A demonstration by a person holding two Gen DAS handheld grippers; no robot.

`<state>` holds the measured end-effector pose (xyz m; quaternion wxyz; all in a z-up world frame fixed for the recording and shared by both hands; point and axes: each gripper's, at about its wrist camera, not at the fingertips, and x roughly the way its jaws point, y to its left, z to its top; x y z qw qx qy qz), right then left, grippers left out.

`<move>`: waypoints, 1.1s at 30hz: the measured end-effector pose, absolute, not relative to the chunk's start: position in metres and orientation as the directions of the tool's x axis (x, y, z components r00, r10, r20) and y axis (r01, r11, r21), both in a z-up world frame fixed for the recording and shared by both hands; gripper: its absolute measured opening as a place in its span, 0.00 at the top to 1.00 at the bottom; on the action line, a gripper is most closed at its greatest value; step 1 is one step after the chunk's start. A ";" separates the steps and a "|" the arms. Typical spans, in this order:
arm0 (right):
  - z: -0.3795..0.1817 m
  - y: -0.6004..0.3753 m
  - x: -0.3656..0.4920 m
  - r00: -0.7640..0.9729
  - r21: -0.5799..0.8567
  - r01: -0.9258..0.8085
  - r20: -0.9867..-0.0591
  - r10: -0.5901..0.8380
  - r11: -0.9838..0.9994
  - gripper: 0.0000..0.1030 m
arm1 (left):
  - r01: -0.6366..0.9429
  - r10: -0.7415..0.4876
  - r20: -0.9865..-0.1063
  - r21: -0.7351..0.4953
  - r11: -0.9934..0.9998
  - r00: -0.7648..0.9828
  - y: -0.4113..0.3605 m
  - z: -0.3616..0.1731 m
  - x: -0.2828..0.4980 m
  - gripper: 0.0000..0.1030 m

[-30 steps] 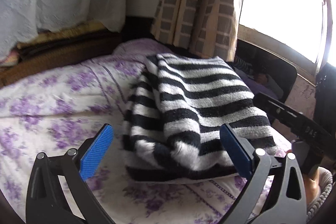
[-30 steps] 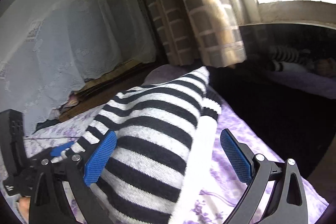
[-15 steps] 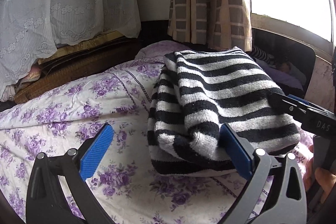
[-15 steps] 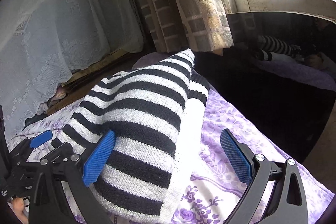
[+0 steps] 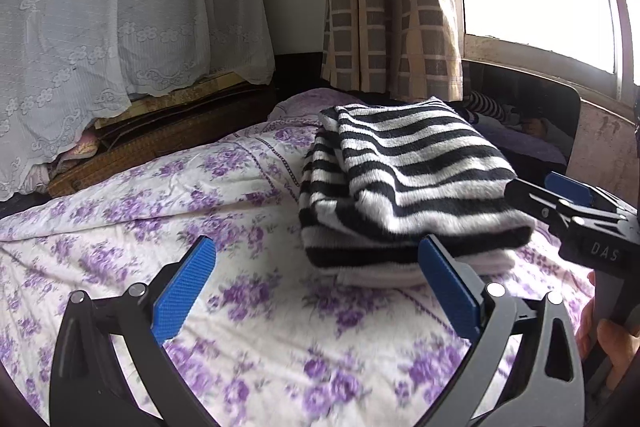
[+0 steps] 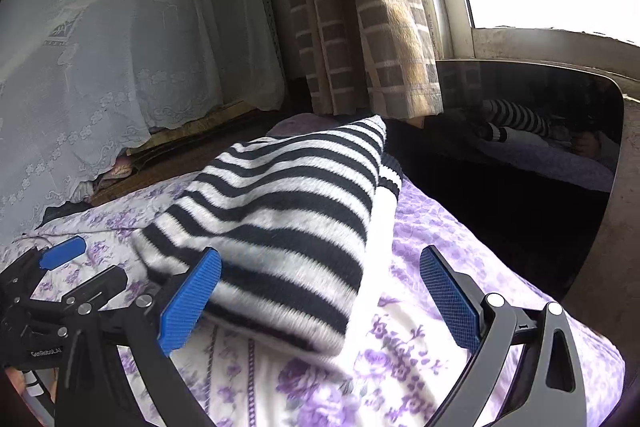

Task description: Fold small clothes

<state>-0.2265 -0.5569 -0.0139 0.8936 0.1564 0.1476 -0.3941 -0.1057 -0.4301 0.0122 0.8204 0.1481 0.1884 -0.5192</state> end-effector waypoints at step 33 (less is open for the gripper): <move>-0.010 -0.429 -0.233 0.520 0.153 0.829 -0.565 -0.640 0.538 0.03 | 0.887 -0.790 -0.447 0.014 0.462 0.419 -0.309 0.050 -0.153 0.04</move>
